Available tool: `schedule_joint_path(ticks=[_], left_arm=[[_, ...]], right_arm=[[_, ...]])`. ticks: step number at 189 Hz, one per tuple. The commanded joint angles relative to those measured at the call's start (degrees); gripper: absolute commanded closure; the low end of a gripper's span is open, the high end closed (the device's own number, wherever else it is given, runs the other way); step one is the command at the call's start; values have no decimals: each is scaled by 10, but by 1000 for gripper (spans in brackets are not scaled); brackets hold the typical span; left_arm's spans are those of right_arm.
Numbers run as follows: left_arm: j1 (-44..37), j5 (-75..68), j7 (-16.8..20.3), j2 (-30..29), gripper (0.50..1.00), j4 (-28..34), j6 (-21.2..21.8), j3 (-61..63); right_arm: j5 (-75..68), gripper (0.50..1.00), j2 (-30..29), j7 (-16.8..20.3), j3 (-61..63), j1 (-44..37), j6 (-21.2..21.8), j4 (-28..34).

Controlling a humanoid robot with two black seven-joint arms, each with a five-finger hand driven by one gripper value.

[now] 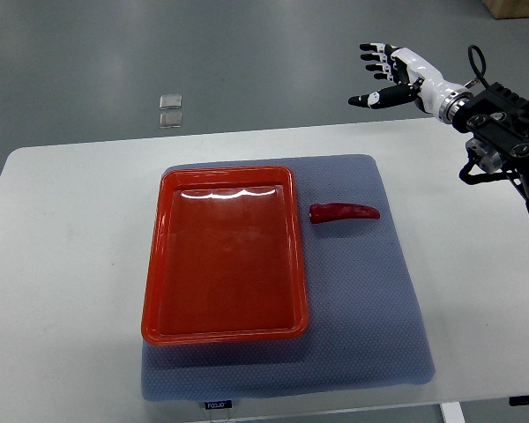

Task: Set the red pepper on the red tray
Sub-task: 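Swing the right hand over and lower it toward the red pepper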

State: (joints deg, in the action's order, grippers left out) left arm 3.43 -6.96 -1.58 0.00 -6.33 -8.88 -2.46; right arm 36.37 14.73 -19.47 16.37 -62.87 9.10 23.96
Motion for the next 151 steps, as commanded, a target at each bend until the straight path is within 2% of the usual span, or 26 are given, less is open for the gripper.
schedule_joint_path(ticks=[1,44,88,109,151], left_arm=[[0,0,0,0,500,0,0,0],[0,0,0,0,500,0,0,0],[0,0,0,0,500,0,0,0],[0,0,0,0,500,0,1,0],[0,0,0,0,500,0,0,0]], right_arm=[[48,583,20,0,-49,-16,21,24],[202,583,77,-5,-136,-67,53,131],[305,583,97,-5,-182,-99,84,216],[333,583,88,-4,-213,-103,87,232],[365,585,54,8,-262,-100,79,224]])
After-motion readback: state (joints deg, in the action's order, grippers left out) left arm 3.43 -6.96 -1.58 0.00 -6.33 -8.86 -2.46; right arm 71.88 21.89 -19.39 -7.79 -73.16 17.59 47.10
